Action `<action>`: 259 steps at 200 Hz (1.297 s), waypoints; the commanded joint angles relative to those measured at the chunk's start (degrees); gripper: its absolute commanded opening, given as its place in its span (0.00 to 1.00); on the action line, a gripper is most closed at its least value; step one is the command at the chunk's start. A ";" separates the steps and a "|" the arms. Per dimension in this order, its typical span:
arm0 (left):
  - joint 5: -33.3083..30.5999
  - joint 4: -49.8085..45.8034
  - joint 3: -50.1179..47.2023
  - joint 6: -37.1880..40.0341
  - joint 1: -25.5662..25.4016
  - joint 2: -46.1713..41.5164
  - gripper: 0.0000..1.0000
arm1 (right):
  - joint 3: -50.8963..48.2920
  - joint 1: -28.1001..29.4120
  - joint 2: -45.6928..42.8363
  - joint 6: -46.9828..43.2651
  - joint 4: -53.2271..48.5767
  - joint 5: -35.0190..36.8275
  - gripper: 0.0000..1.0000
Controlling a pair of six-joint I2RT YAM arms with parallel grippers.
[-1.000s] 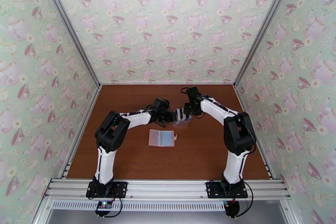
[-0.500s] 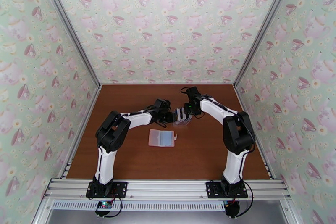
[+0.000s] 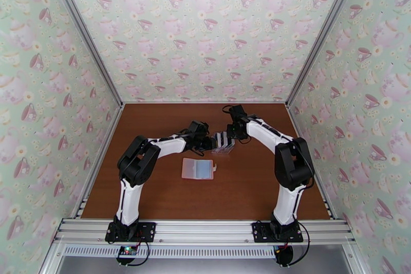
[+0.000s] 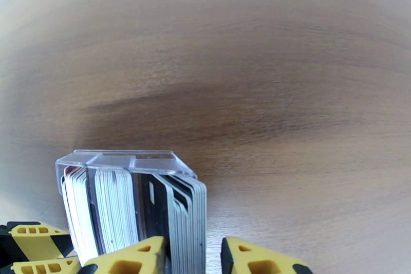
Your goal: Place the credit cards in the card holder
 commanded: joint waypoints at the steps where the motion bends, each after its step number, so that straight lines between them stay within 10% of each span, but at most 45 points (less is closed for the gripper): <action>1: -0.55 -1.22 0.07 -0.48 -0.33 2.01 0.40 | 1.54 -0.93 -1.52 0.08 -1.88 2.25 0.35; 49: -0.33 -0.74 -0.02 -0.89 -0.46 2.29 0.40 | 0.55 -0.93 -0.61 0.09 0.64 -6.49 0.40; 259: -0.54 0.83 -0.64 -2.51 -0.57 2.69 0.40 | 2.06 -1.37 0.04 -0.25 -1.78 1.92 0.36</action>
